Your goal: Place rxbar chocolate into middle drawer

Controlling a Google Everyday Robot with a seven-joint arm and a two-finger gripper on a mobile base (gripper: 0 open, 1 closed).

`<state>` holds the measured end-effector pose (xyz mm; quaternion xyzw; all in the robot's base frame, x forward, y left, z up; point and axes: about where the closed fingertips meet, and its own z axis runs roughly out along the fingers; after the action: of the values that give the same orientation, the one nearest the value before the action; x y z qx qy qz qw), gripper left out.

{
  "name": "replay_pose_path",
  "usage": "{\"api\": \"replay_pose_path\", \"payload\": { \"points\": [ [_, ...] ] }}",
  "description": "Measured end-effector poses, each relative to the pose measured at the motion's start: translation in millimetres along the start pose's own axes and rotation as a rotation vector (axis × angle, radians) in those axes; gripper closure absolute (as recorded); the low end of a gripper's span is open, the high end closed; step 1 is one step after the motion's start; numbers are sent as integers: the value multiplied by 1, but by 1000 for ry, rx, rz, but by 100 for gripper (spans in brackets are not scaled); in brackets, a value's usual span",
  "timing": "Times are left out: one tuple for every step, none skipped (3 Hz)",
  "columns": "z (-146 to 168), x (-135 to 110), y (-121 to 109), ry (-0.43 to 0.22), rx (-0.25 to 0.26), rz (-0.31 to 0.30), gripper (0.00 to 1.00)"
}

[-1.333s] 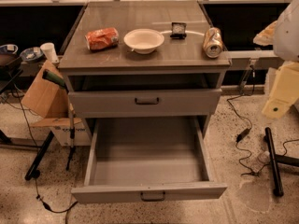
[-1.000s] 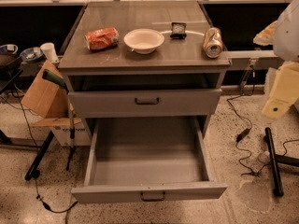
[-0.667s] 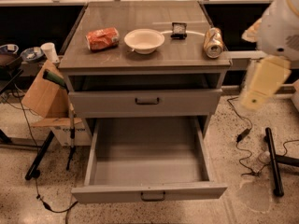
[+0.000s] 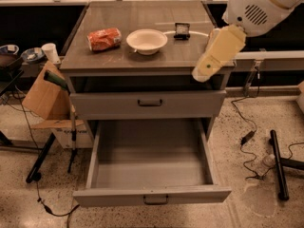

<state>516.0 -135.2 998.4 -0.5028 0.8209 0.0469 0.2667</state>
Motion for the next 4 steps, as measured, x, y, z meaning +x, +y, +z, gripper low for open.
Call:
{"api": "replay_pose_path", "payload": {
  "points": [
    [10,-22,-22,-100,12,180,0],
    [15,-36,-38,-189,47,356,0],
    [14,-43,-43,-219,62,398,0],
    [14,-43,-43,-219,62,398,0]
  ]
}}
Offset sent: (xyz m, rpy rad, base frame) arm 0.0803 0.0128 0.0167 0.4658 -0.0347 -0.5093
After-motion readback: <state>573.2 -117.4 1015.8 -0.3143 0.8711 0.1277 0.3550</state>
